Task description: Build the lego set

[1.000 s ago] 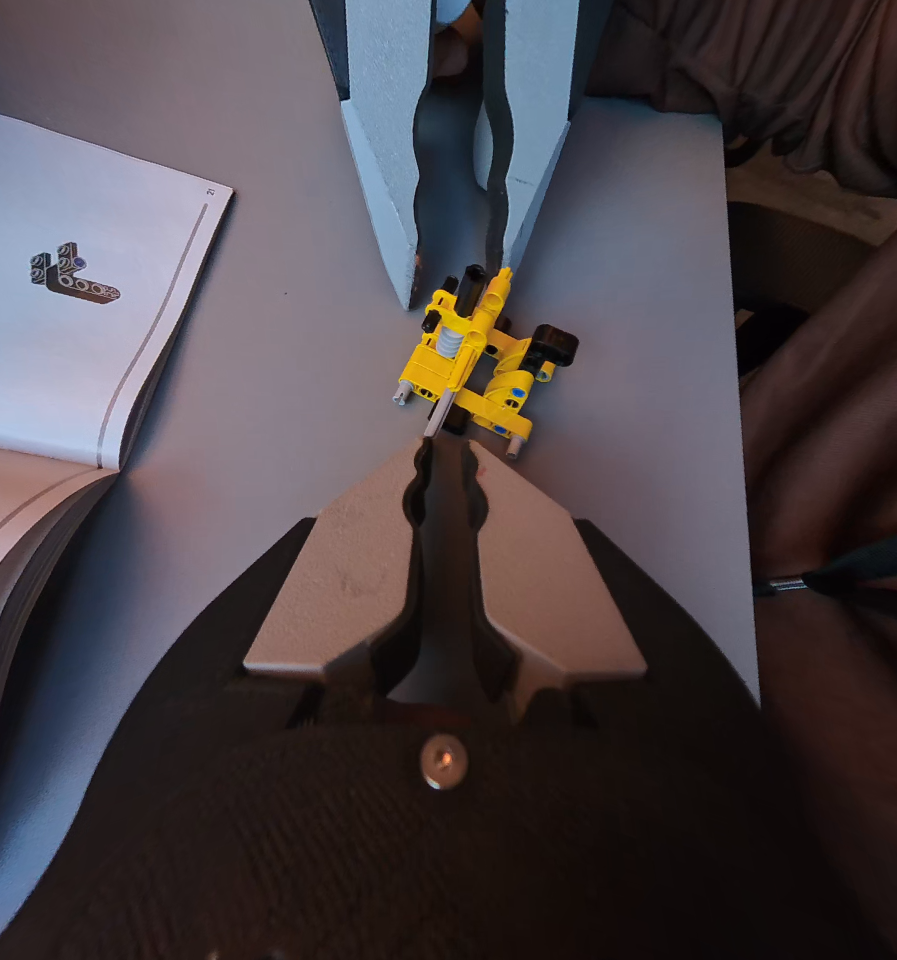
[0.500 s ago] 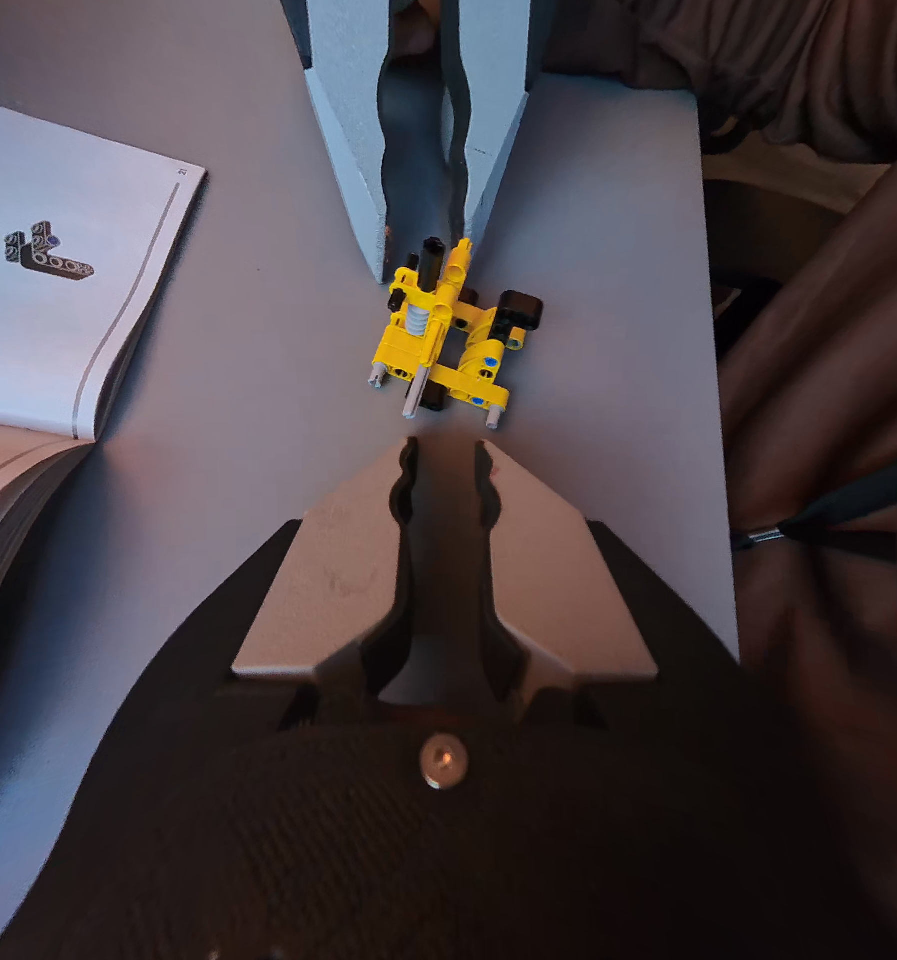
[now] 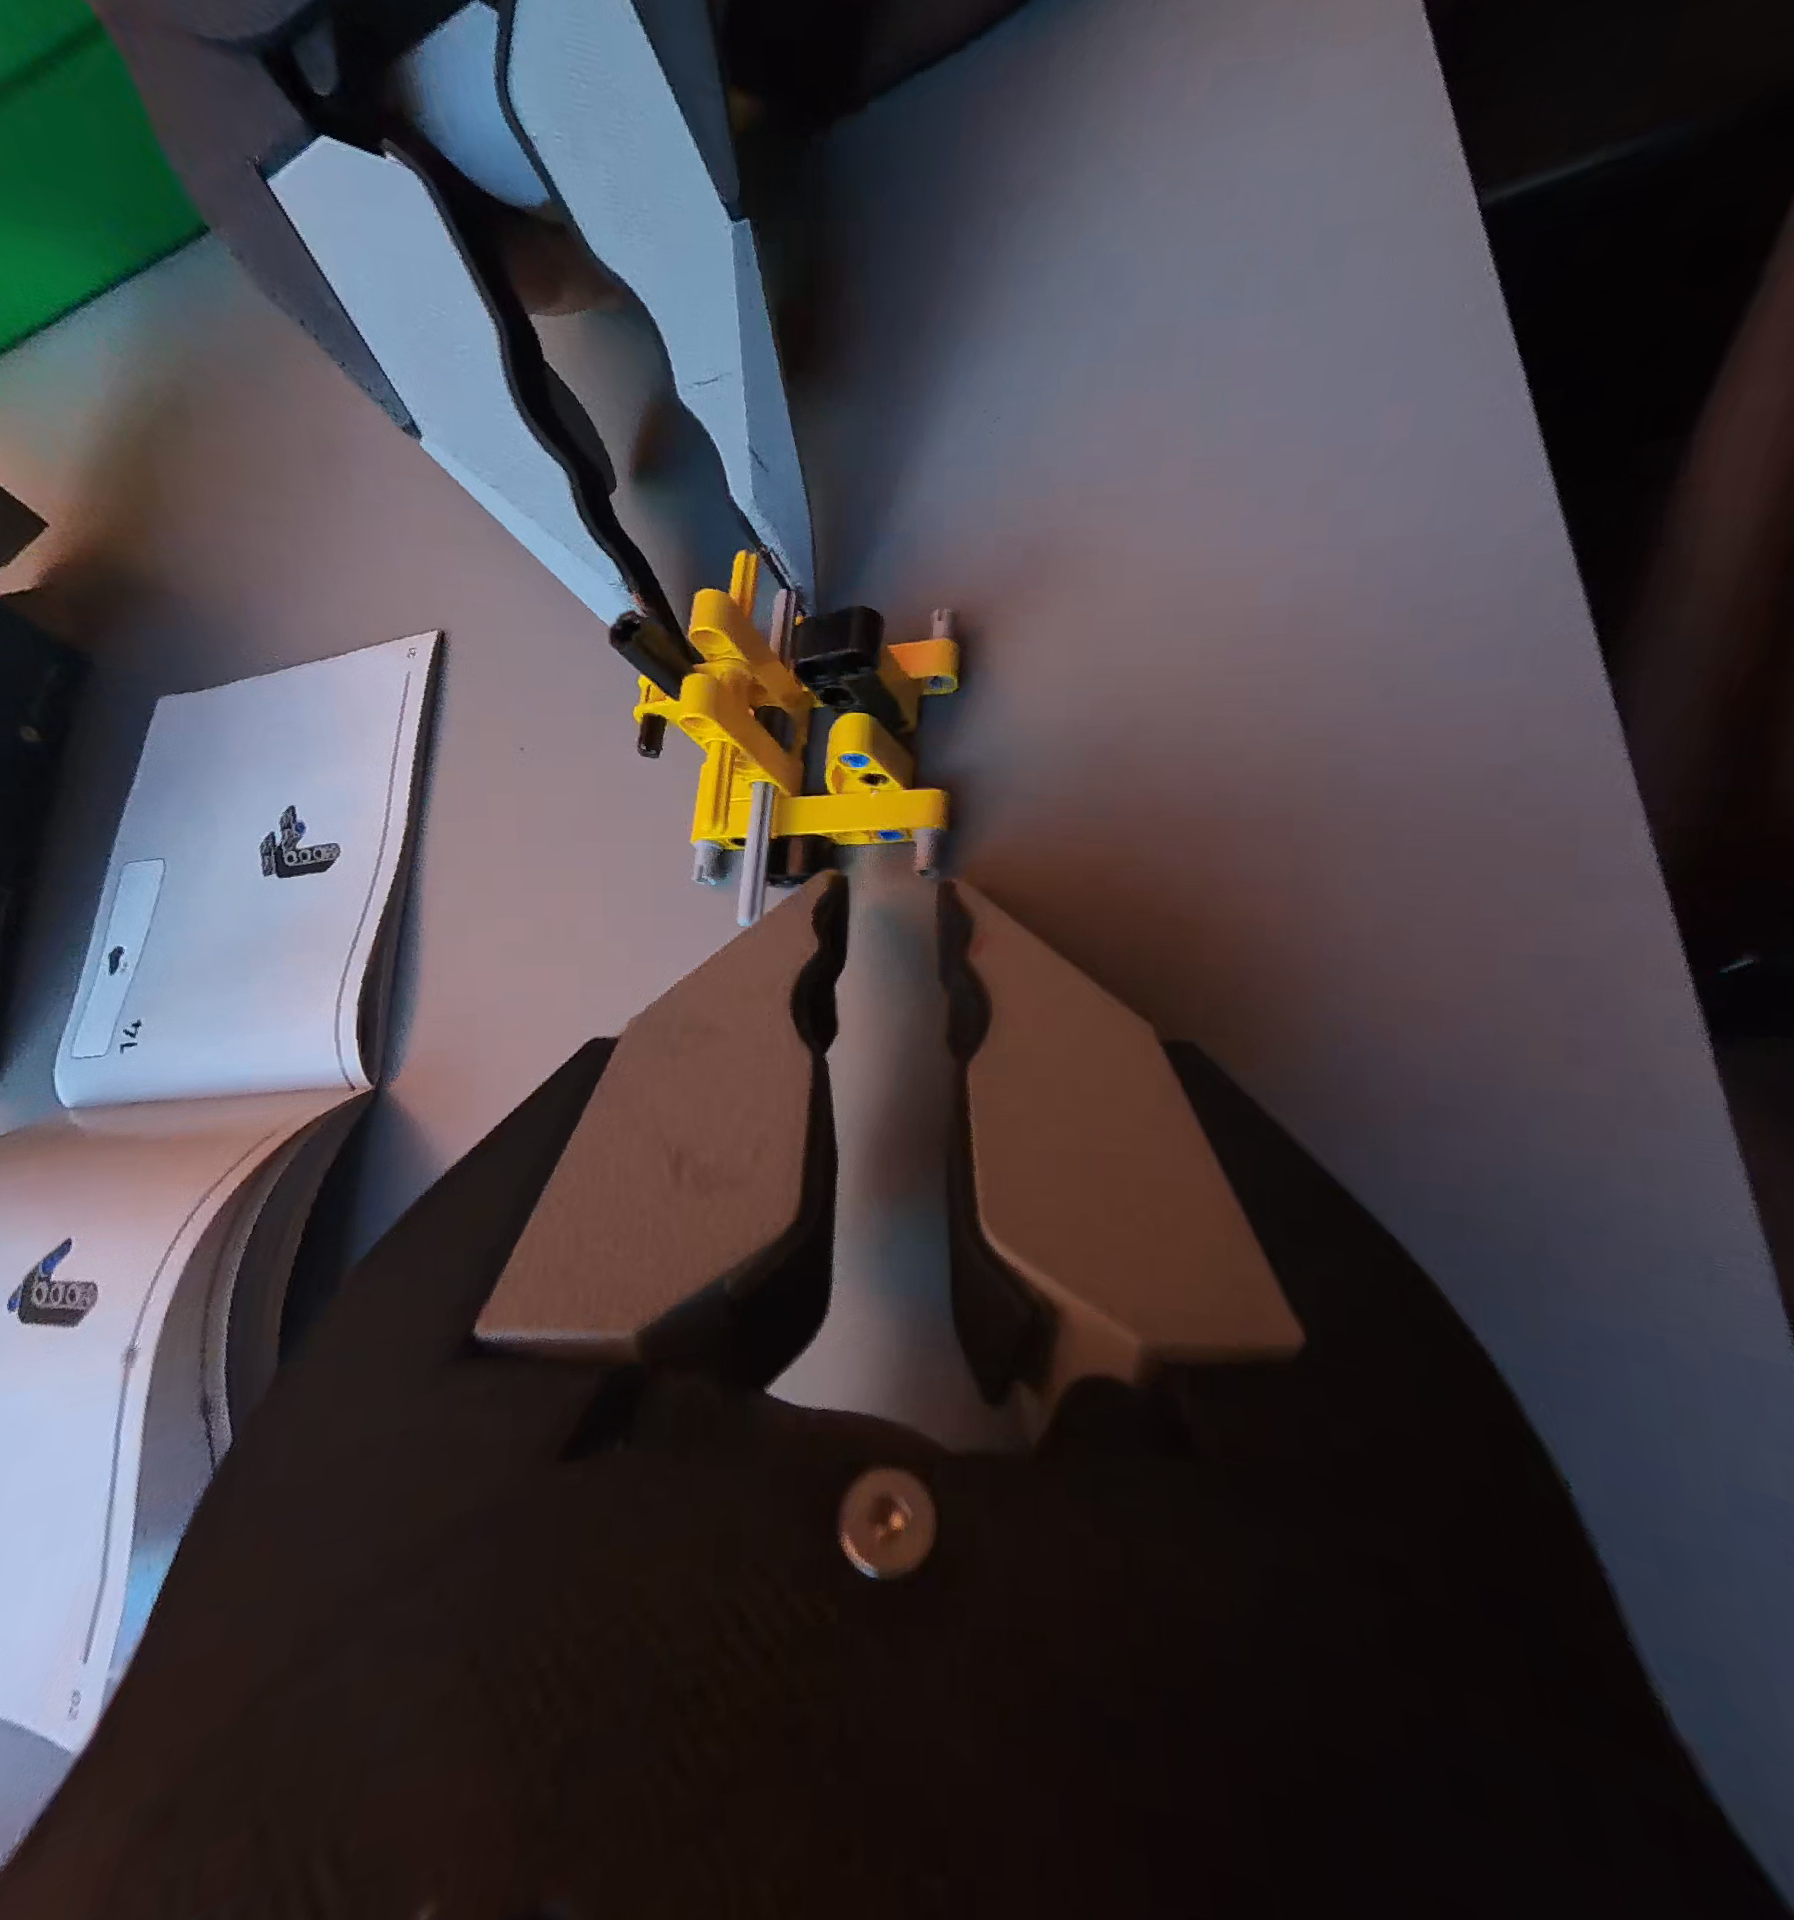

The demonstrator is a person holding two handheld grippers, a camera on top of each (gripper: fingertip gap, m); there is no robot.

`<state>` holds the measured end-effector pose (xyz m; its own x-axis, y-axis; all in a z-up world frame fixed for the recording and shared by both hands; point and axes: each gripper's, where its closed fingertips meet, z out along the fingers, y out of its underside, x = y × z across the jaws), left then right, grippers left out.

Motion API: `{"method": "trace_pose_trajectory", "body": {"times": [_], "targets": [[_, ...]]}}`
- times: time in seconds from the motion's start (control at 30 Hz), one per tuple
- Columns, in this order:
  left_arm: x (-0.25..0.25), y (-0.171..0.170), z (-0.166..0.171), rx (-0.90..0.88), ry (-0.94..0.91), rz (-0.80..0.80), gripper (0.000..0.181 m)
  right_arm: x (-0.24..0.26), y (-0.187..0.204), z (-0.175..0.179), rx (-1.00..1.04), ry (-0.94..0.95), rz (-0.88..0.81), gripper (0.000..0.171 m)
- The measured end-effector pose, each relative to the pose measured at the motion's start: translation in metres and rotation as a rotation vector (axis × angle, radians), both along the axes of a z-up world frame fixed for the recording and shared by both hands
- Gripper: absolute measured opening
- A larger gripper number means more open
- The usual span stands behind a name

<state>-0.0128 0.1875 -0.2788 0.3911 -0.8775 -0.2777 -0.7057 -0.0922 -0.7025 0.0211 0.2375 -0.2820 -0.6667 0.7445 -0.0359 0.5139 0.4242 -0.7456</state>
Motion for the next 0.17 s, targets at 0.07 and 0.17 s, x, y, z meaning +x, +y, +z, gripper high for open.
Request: {"method": "trace_pose_trajectory", "body": {"times": [0.07,0.17], "targets": [[-0.0015,0.0035,0.0008,-0.009,-0.01,0.024,0.02,-0.0001,0.0,0.0,-0.001,-0.001,0.0,0.023],[-0.0015,0.0042,0.0005,-0.032,-0.021,0.031,0.022,-0.0005,-0.0001,0.0001,-0.004,-0.003,-0.001,0.023]]}}
